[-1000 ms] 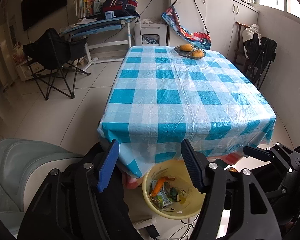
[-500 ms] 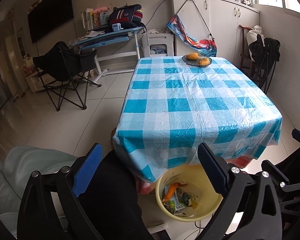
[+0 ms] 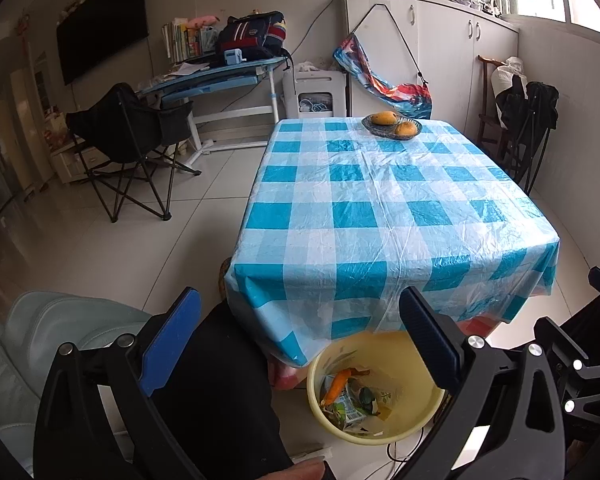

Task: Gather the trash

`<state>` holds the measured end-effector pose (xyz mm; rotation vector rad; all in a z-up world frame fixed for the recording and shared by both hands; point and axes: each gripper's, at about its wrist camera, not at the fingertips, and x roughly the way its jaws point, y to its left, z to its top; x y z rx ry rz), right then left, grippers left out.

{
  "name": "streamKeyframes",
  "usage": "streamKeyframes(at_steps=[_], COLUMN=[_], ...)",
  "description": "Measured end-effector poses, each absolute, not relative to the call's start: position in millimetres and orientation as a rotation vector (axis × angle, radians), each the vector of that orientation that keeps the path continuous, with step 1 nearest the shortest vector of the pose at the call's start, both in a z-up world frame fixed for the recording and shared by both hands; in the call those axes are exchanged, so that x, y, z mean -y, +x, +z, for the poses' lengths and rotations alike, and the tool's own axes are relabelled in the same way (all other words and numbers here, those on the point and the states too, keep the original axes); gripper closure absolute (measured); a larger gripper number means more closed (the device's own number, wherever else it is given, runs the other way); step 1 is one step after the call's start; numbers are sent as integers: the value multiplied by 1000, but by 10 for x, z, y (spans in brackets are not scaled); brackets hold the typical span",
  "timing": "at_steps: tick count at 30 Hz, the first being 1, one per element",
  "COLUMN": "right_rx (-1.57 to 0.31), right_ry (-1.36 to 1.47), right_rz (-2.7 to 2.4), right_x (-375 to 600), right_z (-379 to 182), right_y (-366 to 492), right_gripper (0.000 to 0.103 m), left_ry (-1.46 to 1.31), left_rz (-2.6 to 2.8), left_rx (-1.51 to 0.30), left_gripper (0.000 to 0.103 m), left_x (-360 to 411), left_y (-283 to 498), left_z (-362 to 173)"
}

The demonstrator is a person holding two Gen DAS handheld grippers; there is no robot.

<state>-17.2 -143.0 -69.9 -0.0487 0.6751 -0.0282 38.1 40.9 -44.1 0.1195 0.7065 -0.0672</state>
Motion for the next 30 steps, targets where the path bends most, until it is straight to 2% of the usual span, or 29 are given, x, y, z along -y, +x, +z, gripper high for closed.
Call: streamKeyframes(at_steps=[30], right_rx=[-668], right_ry=[-106], right_rz=[-27], right_x=[1320], right_z=[-742], right_y=[-160], right_gripper=[7], left_ry=[112], left_rz=[-36], left_rx=[-661], left_gripper=[7], left_x=[-524], left_y=[299], left_z=[-442])
